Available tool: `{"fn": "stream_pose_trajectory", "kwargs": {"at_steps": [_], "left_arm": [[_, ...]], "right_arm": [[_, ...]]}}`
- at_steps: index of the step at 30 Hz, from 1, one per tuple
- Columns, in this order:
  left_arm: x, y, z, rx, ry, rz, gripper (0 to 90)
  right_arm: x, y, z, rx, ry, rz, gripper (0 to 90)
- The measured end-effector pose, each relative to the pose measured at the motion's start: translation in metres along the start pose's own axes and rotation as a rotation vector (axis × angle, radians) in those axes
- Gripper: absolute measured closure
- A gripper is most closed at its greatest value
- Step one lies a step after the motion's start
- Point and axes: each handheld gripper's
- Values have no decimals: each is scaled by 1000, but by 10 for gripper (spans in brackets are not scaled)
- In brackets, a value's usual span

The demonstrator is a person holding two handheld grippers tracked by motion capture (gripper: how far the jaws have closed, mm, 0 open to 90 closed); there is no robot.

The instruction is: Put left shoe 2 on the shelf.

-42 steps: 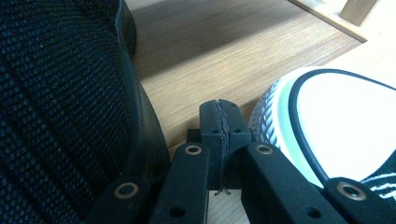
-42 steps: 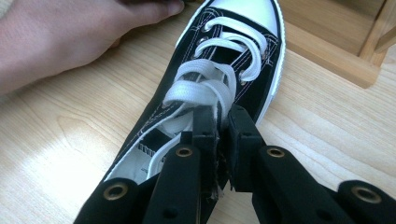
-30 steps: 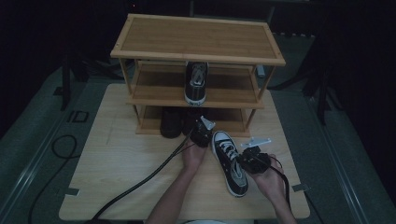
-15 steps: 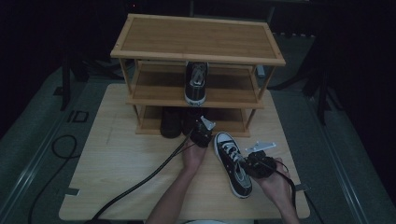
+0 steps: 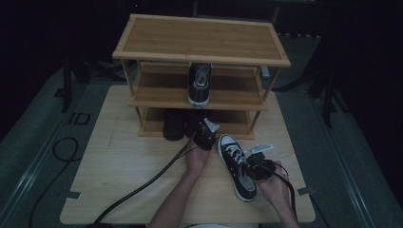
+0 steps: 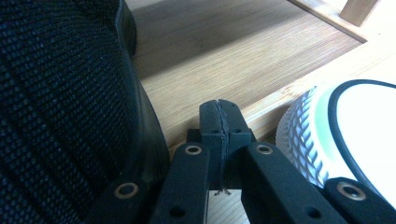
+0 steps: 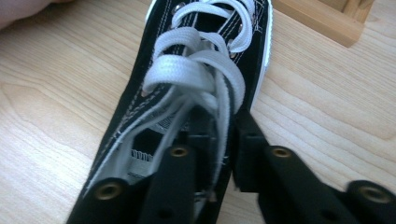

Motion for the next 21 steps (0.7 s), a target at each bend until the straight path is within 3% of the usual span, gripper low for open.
{"fn": "stream_pose_trajectory", "kwargs": {"at_steps": [9,21], "left_arm": [[0,0,0,2,-1,-4,900],[0,0,0,2,-1,-3,900]], "right_arm": [[6,-12,-5,-10,-32,64,877],[10,-20,-13,-13,-42,92,878]]}}
Point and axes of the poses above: each handheld gripper's, and its own axes: z roughly forward along the jaws, x roughly out of its underside, y roughly to its left, and after that the axes turned 14 degrees about -z, right-handed
